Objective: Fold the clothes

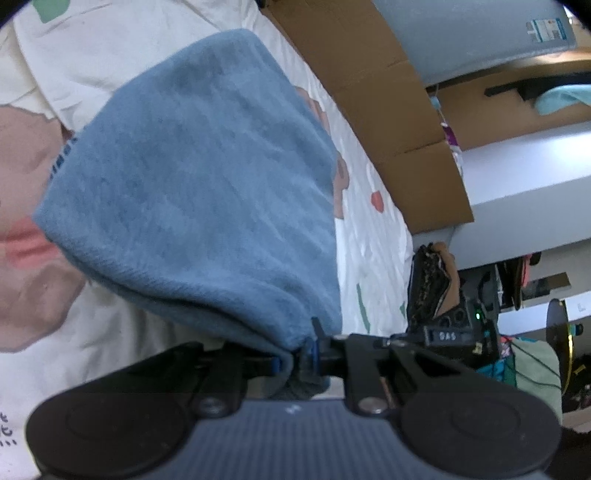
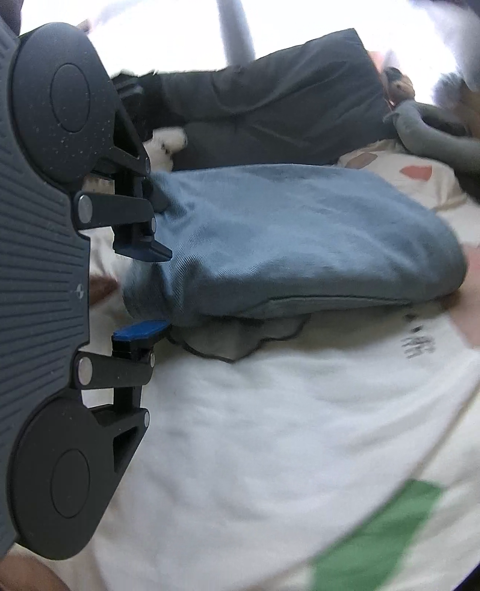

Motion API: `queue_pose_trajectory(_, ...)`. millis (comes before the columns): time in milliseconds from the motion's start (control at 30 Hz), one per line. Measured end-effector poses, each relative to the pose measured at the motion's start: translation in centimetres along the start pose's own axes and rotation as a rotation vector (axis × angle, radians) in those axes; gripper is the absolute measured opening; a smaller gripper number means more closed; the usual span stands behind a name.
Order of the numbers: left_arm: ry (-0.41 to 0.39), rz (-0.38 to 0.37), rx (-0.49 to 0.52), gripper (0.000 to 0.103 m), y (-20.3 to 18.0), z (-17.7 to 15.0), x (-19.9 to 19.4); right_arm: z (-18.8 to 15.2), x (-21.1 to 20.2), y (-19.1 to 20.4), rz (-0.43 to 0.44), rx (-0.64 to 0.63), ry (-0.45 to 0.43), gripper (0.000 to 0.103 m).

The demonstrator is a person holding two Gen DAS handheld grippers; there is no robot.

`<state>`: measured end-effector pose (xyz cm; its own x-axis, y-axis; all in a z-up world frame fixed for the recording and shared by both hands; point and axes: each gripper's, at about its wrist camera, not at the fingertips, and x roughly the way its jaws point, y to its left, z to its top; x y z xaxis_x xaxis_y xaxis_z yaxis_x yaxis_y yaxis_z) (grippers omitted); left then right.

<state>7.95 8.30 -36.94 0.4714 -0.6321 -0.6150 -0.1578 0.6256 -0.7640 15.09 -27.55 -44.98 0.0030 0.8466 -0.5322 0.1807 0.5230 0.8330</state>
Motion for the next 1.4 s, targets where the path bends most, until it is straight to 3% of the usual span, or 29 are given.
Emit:
queue_pose_trajectory(167, -0.006, -0.004, 0.002, 0.013, -0.2, 0.2, -0.2, -0.2, 0.7, 0.9, 0.015, -0.070, -0.006, 0.036)
queue_pose_trajectory(333, -0.011, -0.001, 0.006, 0.013, -0.1, 0.2, -0.5, -0.7, 1.7, 0.7, 0.020, -0.081, -0.003, 0.025)
queue_pose_trajectory(367, -0.011, 0.003, 0.008, 0.013, 0.0, 0.2, -0.6, -0.8, 1.8, 0.6, 0.022, -0.078, 0.004, 0.021)
queue_pose_trajectory(400, -0.014, 0.008, 0.008, 0.013, 0.1, 0.2, -0.7, -1.0, 1.9, 0.5, 0.022, -0.072, 0.028, 0.000)
queue_pose_trajectory(567, -0.002, 0.031, -0.009, 0.013, 0.9, -0.4, -1.0, -2.6, 3.0, 1.3, 0.018, -0.125, 0.134, 0.000)
queue_pose_trajectory(733, 0.008, 0.073, -0.015, 0.013, 1.8, -1.1, -1.3, -1.2, 2.0, 2.2, -0.027, -0.150, 0.097, 0.000)
queue_pose_trajectory(800, 0.043, 0.143, -0.007, 0.011, 2.4, -1.5, -0.8, -0.8, 1.4, 2.1, -0.035, -0.138, 0.073, 0.001)
queue_pose_trajectory(867, 0.060, 0.179, -0.051, 0.006, 3.6, -1.9, -0.7, -0.5, 0.9, 2.0, -0.038, -0.126, 0.050, 0.005)
queue_pose_trajectory(1000, 0.067, 0.223, -0.067, 0.000, 4.4, -2.7, -1.8, 0.2, 0.2, 2.0, -0.055, -0.124, 0.001, 0.035)
queue_pose_trajectory(1100, 0.029, 0.248, -0.066, 0.001, 4.5, -2.6, -4.3, 0.9, -0.3, 2.3, -0.054, -0.128, -0.033, 0.041)
queue_pose_trajectory(1200, -0.039, 0.297, -0.060, 0.014, 4.6, -1.6, -6.8, 1.9, -0.9, 2.2, -0.064, -0.133, -0.063, 0.057)
queue_pose_trajectory(1400, -0.177, 0.359, -0.029, 0.034, 4.5, 1.2, -9.9, 3.3, -1.2, 2.5, -0.094, -0.155, -0.076, 0.057)
